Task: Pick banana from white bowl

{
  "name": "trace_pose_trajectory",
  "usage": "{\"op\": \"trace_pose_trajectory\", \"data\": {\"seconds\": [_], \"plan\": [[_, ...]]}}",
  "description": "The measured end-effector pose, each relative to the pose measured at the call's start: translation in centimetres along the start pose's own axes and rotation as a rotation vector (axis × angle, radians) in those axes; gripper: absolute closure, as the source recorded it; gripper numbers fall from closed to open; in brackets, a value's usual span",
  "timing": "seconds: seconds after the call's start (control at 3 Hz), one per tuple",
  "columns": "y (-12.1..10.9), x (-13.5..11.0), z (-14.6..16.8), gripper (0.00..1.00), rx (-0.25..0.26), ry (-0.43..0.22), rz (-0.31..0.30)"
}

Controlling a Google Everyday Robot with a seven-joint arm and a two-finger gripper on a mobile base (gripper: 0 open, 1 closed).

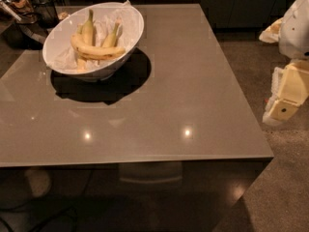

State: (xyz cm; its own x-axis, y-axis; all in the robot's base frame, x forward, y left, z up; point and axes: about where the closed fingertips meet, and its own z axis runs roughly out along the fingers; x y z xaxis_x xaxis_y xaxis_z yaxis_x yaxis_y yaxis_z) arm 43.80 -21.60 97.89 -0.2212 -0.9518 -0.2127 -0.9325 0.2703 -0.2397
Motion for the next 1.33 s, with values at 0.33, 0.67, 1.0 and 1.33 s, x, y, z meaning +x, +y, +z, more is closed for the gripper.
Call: {"op": "trace_pose_trajectory", "data": {"seconds": [0.33,0.67,1.0,1.33], "plan": [[0.0,0.0,0.0,0.0,0.0,0.0,0.0],[-0.1,-1.1,-1.0,0.0,0.01,-0.033,-0.005],[-0.5,-3.9,-2.4,0.0,0.008,-0.048,-0.046],[-1.0,-6.7,-3.0,0.0,0.009,-0.038,-0.091]]}}
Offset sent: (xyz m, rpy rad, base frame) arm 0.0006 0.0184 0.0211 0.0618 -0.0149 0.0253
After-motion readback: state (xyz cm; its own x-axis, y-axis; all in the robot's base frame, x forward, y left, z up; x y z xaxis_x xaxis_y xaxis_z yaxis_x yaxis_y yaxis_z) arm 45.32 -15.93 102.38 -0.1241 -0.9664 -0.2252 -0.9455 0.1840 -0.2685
